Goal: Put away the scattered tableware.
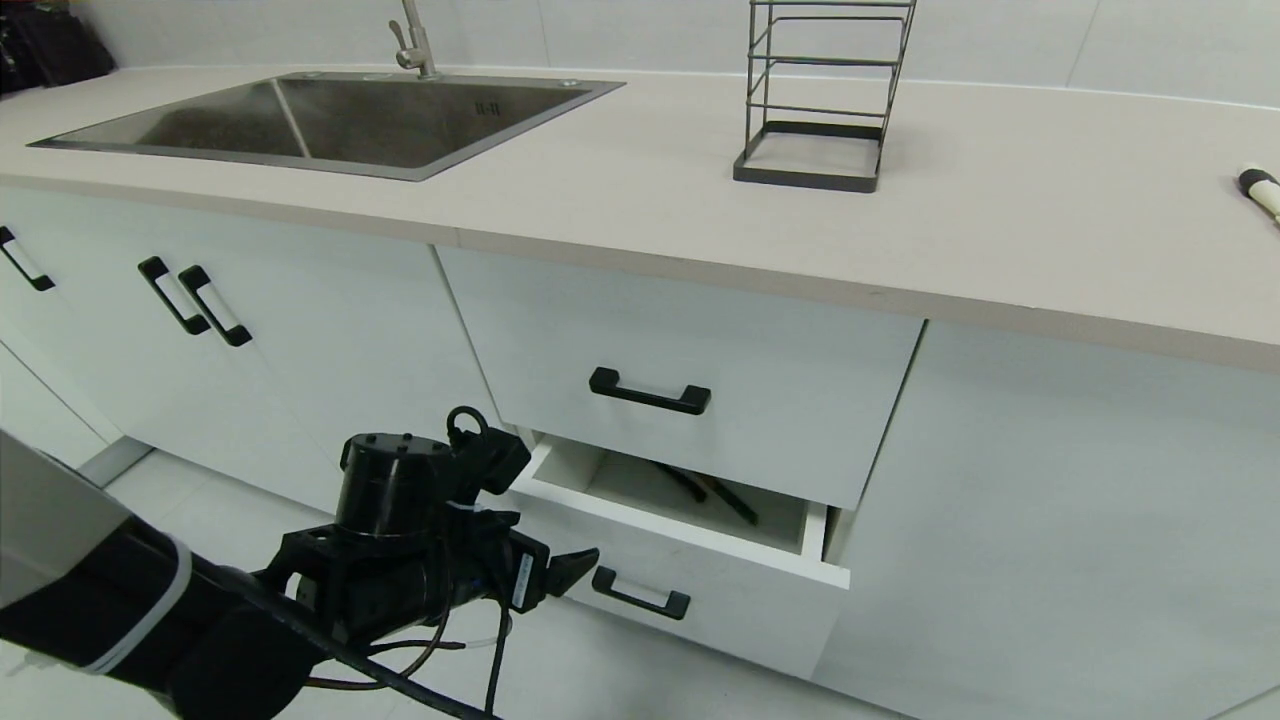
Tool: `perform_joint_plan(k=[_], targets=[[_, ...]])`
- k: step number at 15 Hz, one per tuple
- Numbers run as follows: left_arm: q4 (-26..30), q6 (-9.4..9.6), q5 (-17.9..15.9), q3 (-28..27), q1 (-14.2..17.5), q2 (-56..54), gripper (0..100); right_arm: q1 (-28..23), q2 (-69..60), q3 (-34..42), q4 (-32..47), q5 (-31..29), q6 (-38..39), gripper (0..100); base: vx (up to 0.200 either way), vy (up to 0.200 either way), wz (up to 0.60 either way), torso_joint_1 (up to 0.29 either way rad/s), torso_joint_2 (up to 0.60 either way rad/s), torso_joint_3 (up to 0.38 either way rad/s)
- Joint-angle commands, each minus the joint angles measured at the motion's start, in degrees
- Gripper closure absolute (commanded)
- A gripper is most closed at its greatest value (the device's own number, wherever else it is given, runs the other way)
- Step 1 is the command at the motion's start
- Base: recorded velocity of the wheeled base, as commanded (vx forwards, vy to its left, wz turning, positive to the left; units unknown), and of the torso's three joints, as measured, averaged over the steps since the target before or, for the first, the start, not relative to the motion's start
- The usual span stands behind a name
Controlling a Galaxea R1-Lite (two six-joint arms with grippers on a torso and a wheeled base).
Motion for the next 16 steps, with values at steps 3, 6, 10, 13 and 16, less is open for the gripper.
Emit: perform_joint_plan(k=[3, 6, 10, 13, 16], targets=[[0.00, -0.02, -0.01, -2.24, 0.03, 1.58, 0, 0.00, 0.07, 0.00, 0.00, -0.02, 0.00, 0, 0.000, 0.000, 0.00, 0.000, 0.00, 0.000], [0.00, -0.11, 0.08, -4.79, 0.03, 2.28, 0, 0.00, 0.07, 0.00, 0.00, -0.02, 0.00, 0, 0.000, 0.000, 0.00, 0.000, 0.00, 0.000], [-2.20, -0.20, 0.08, -7.17, 0.03, 3.86, 0, 0.00, 0.07, 0.00, 0.00, -0.02, 0.00, 0, 0.000, 0.000, 0.00, 0.000, 0.00, 0.000], [-3.95, -0.28, -0.01, -8.13, 0.03, 5.35, 0, 0.00, 0.07, 0.00, 0.00, -0.02, 0.00, 0, 0.000, 0.000, 0.00, 0.000, 0.00, 0.000], [-4.04, -0.28, -0.01, -9.10, 0.03, 5.97, 0, 0.00, 0.07, 0.00, 0.00, -0.02, 0.00, 0, 0.000, 0.000, 0.00, 0.000, 0.00, 0.000]])
